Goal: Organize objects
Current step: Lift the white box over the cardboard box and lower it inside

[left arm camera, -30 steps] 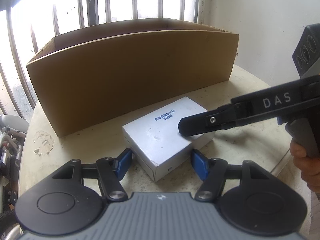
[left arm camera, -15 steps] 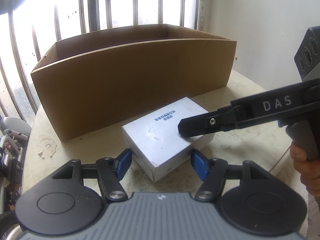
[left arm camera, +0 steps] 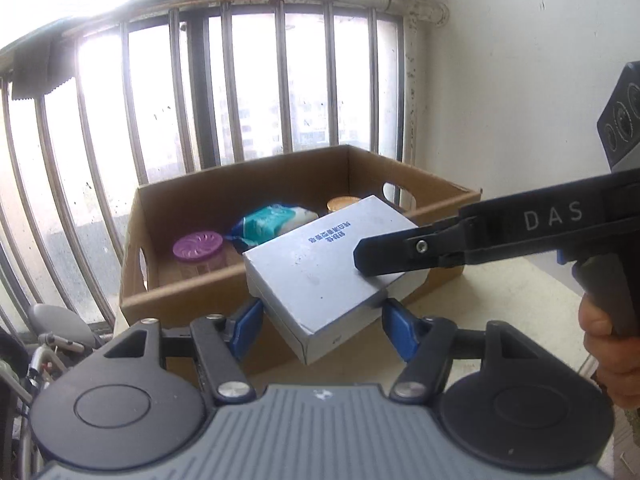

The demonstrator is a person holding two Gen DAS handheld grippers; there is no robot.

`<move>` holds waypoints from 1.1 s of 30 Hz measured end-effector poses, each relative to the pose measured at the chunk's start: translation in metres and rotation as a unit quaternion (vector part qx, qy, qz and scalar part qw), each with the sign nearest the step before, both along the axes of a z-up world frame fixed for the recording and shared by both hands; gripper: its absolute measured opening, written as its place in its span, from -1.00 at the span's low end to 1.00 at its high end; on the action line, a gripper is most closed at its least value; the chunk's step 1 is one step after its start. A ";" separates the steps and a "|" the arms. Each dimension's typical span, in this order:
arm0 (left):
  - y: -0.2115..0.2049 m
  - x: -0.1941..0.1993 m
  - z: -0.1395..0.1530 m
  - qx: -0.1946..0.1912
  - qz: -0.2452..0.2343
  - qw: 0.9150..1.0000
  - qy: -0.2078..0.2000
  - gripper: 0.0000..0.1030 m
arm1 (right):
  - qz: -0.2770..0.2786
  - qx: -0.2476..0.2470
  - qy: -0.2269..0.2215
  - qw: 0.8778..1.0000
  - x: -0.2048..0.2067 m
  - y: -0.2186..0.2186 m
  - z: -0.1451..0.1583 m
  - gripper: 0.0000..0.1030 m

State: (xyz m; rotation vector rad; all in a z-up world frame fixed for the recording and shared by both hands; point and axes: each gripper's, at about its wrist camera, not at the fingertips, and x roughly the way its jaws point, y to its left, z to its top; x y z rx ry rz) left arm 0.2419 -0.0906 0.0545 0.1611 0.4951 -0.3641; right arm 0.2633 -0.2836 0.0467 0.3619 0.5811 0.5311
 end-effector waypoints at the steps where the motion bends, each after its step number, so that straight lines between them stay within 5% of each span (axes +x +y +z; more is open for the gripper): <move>1: 0.000 0.006 0.007 0.002 0.002 1.000 -0.006 0.31 | -0.001 -0.001 -0.009 1.000 0.007 -0.001 0.011 0.11; 6: 0.004 0.048 0.031 0.005 0.009 1.000 -0.009 0.32 | 0.003 -0.001 -0.020 1.000 0.053 -0.002 0.043 0.12; 12: 0.008 0.122 0.019 0.014 -0.012 0.995 0.094 0.32 | 0.016 0.016 0.091 0.996 0.140 -0.004 0.036 0.16; 22: 0.022 0.195 -0.018 -0.064 -0.021 0.961 0.267 0.33 | 0.016 -0.001 0.237 0.971 0.206 -0.010 -0.015 0.17; 25: 0.025 0.210 -0.034 -0.092 -0.012 0.943 0.321 0.35 | 0.018 -0.008 0.264 0.964 0.217 -0.010 -0.024 0.18; 33: 0.028 0.210 -0.027 -0.111 -0.006 0.945 0.308 0.58 | 0.021 0.006 0.280 0.960 0.223 -0.012 -0.032 0.36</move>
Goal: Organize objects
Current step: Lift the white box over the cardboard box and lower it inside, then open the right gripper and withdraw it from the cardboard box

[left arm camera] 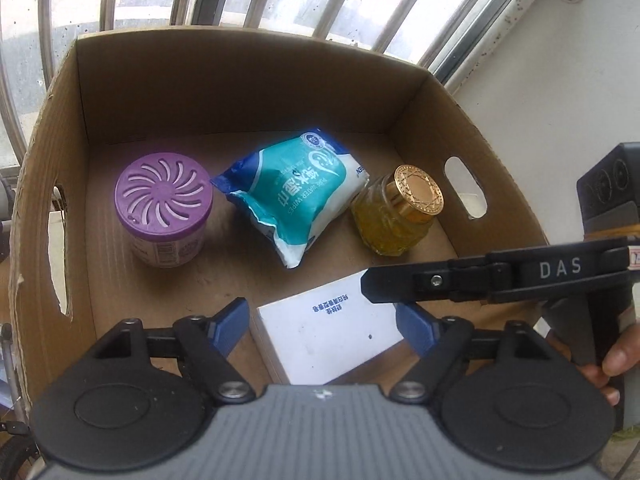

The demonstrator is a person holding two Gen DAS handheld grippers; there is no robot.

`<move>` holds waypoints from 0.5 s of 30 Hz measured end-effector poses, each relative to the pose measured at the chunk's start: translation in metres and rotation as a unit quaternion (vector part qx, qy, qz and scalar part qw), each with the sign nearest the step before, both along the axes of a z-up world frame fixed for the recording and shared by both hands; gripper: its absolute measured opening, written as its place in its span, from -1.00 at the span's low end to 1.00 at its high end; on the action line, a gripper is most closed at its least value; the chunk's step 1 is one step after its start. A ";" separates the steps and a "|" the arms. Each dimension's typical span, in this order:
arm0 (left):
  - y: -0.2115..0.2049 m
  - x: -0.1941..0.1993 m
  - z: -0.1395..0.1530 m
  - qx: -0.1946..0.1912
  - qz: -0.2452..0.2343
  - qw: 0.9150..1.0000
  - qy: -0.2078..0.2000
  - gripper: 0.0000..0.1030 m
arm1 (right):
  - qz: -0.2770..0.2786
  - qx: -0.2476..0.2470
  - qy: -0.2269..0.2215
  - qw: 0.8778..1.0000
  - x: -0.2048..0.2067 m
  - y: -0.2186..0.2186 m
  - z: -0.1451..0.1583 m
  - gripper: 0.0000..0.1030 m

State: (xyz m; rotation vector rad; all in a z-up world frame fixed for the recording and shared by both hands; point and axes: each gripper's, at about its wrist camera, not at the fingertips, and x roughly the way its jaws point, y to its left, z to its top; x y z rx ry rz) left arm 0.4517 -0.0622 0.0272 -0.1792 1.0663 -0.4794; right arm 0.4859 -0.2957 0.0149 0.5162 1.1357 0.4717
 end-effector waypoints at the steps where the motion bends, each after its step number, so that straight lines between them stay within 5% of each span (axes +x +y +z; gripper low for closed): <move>1: 0.000 0.002 0.003 0.001 0.001 1.000 -0.005 0.58 | -0.002 0.002 -0.002 1.000 0.000 -0.001 0.001 0.37; 8: -0.002 -0.033 0.036 0.015 -0.002 0.997 -0.082 0.62 | -0.017 0.018 -0.071 0.997 -0.024 -0.011 0.032 0.56; 13: -0.006 -0.087 0.068 0.057 0.008 0.982 -0.181 1.00 | -0.031 0.032 -0.155 0.987 -0.069 -0.026 0.065 0.73; 15: -0.008 -0.108 0.078 0.071 0.023 0.974 -0.213 1.00 | -0.044 0.038 -0.180 0.982 -0.090 -0.033 0.073 0.85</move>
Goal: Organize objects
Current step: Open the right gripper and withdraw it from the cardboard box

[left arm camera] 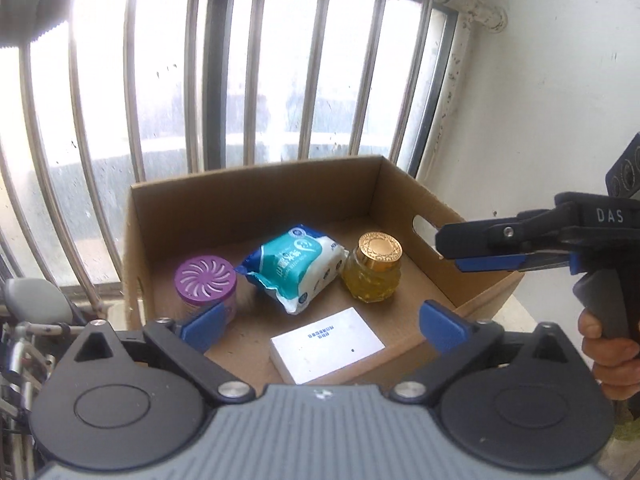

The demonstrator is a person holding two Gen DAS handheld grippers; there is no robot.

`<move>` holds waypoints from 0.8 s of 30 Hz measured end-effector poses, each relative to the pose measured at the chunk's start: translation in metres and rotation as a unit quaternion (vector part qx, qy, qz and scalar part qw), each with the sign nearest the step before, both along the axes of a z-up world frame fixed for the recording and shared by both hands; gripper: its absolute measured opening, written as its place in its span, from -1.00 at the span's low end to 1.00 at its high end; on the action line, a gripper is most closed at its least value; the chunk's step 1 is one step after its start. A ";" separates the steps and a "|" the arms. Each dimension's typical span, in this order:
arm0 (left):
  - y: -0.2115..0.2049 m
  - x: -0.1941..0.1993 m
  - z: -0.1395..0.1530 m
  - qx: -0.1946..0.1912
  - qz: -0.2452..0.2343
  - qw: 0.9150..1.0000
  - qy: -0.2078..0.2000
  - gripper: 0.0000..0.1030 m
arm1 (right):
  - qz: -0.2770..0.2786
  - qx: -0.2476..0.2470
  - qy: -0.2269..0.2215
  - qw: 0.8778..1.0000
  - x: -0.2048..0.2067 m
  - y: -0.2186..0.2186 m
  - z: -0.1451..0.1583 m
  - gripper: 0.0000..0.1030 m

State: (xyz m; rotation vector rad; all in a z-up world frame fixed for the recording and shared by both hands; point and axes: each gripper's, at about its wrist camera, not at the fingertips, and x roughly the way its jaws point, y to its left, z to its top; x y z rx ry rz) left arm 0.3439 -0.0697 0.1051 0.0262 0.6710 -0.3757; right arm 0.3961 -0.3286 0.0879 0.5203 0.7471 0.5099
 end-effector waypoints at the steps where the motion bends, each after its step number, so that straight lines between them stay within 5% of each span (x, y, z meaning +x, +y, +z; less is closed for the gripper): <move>1: -0.001 -0.010 0.004 0.006 0.011 1.000 -0.012 1.00 | -0.005 0.002 -0.013 1.000 -0.011 -0.003 0.004 0.88; 8: -0.011 -0.063 0.014 0.049 0.080 0.994 -0.059 1.00 | -0.051 0.000 -0.085 0.995 -0.085 -0.019 0.022 0.98; 13: -0.016 -0.088 0.015 0.062 0.127 0.986 -0.086 1.00 | -0.077 -0.052 -0.103 0.990 -0.124 -0.014 0.027 0.98; 18: -0.022 -0.096 0.008 0.058 0.081 0.992 -0.073 1.00 | -0.106 -0.108 -0.119 0.981 -0.152 -0.006 0.027 0.98; 24: -0.020 -0.102 -0.008 0.064 0.093 0.990 -0.090 1.00 | -0.162 -0.174 -0.113 0.965 -0.165 0.002 0.018 0.98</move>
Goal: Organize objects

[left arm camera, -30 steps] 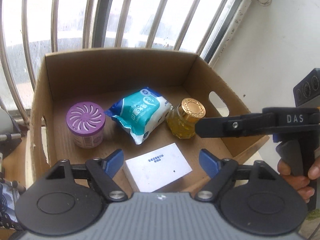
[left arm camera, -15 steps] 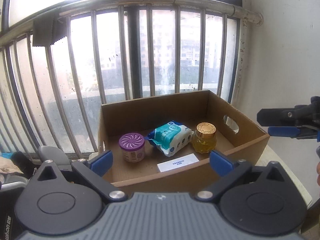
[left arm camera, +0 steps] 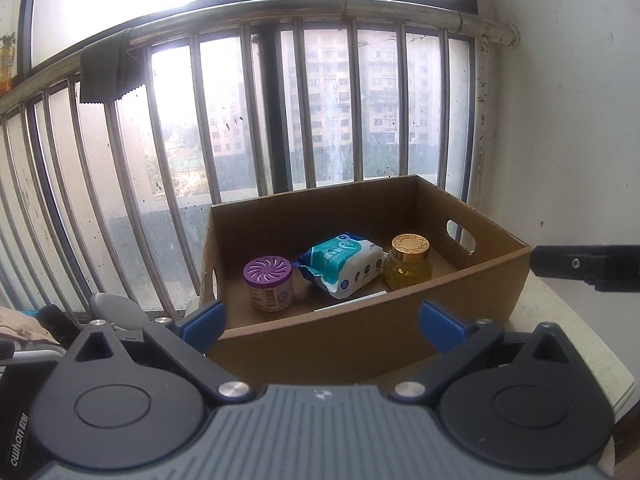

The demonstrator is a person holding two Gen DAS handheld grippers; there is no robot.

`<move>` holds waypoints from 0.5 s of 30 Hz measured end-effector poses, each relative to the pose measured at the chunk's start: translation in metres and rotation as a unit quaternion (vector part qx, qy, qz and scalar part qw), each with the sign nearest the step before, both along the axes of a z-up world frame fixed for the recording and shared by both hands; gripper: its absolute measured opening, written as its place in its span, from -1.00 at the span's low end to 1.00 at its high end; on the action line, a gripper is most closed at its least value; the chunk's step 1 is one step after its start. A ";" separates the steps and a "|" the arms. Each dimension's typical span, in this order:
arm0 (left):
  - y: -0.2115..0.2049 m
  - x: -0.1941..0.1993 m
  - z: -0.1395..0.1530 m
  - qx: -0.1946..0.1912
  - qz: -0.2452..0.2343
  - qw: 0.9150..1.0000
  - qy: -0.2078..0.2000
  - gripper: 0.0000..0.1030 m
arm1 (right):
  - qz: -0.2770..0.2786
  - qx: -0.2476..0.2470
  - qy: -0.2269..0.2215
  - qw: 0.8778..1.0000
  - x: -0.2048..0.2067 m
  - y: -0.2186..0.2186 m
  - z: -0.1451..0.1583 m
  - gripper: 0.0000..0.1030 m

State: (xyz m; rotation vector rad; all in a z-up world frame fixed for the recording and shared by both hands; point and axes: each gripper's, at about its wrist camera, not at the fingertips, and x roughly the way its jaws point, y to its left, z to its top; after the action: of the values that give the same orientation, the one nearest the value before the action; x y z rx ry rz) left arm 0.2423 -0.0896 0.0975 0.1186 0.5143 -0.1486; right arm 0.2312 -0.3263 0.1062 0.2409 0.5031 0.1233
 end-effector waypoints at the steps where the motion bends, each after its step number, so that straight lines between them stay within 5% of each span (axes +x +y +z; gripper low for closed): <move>1: 0.003 0.002 -0.002 -0.001 0.002 1.000 0.002 1.00 | -0.018 -0.022 -0.001 1.000 0.000 0.004 -0.003 0.98; 6: 0.017 0.009 -0.008 -0.019 0.037 0.999 0.007 1.00 | -0.064 -0.116 -0.015 0.991 0.000 0.028 -0.015 0.98; 10: 0.023 0.016 -0.013 -0.044 0.047 0.998 0.021 1.00 | -0.060 -0.134 -0.027 0.989 0.001 0.039 -0.017 0.98; 15: 0.017 0.022 -0.018 -0.029 0.065 0.997 0.033 1.00 | -0.031 -0.140 -0.021 0.990 0.016 0.051 -0.019 0.98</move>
State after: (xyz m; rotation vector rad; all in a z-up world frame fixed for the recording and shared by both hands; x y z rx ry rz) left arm 0.2644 -0.0728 0.0791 0.0242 0.5821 -0.0408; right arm 0.2467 -0.2756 0.0877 -0.0202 0.4654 -0.0030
